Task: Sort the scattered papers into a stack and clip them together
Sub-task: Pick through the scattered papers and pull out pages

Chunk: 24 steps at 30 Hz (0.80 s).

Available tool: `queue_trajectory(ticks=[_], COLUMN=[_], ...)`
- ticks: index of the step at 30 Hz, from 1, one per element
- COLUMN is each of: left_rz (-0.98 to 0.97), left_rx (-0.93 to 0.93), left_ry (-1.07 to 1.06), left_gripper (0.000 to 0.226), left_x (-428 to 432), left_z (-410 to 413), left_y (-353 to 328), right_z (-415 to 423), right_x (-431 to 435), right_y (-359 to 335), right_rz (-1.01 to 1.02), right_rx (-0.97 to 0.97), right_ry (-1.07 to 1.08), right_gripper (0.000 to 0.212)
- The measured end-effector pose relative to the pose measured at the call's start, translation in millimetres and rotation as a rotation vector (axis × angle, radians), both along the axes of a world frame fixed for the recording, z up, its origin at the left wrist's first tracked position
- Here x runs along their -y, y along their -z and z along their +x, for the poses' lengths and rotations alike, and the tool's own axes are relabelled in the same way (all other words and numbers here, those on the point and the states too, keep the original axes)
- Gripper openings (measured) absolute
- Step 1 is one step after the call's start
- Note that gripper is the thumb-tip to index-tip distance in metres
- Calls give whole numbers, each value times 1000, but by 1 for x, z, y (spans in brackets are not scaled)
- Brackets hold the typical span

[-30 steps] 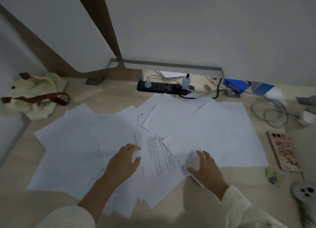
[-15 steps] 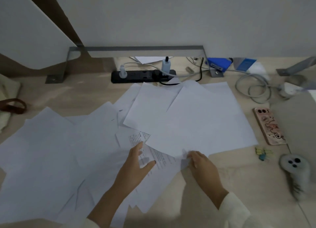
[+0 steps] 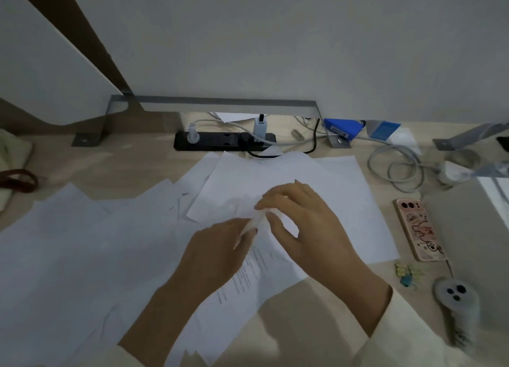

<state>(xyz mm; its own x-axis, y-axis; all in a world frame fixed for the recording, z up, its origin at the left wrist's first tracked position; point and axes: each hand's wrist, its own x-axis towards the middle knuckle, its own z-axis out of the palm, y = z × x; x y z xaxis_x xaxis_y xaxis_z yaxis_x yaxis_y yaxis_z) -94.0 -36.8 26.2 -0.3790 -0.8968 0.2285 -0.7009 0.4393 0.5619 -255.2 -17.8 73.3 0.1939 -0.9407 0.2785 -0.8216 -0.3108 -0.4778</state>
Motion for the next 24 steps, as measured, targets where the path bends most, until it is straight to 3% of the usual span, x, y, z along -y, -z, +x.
queue_trajectory(ticks=[1,4,7,10,16,20,24], left_rz=[120,488,588,643,838,943,1036], left_rx=[-69,-547,-906,-1152,-1366,-1314,-1269], left_ry=[-103,-418,-561,-651,-924,-972,-1052], left_gripper=[45,21,22,22,20,22,26], left_x=[0,-2,-7,-12,-35,-57,-67], left_z=[1,10,22,33,52,58,62], left_y=[-2,-5,-1,14,66,86,93], right_z=[-1,-21,-49,-71,-84,-90,-94], right_x=[2,9,13,8,1,13,25], right_y=[-2,5,33,72,126,140,145], right_rz=[10,96,307,543,780,811,778], right_rx=[66,236,300,206,129,244,224], right_ry=[26,223,385,443,491,732,815], right_gripper=[29,49,55,56,66,79,86])
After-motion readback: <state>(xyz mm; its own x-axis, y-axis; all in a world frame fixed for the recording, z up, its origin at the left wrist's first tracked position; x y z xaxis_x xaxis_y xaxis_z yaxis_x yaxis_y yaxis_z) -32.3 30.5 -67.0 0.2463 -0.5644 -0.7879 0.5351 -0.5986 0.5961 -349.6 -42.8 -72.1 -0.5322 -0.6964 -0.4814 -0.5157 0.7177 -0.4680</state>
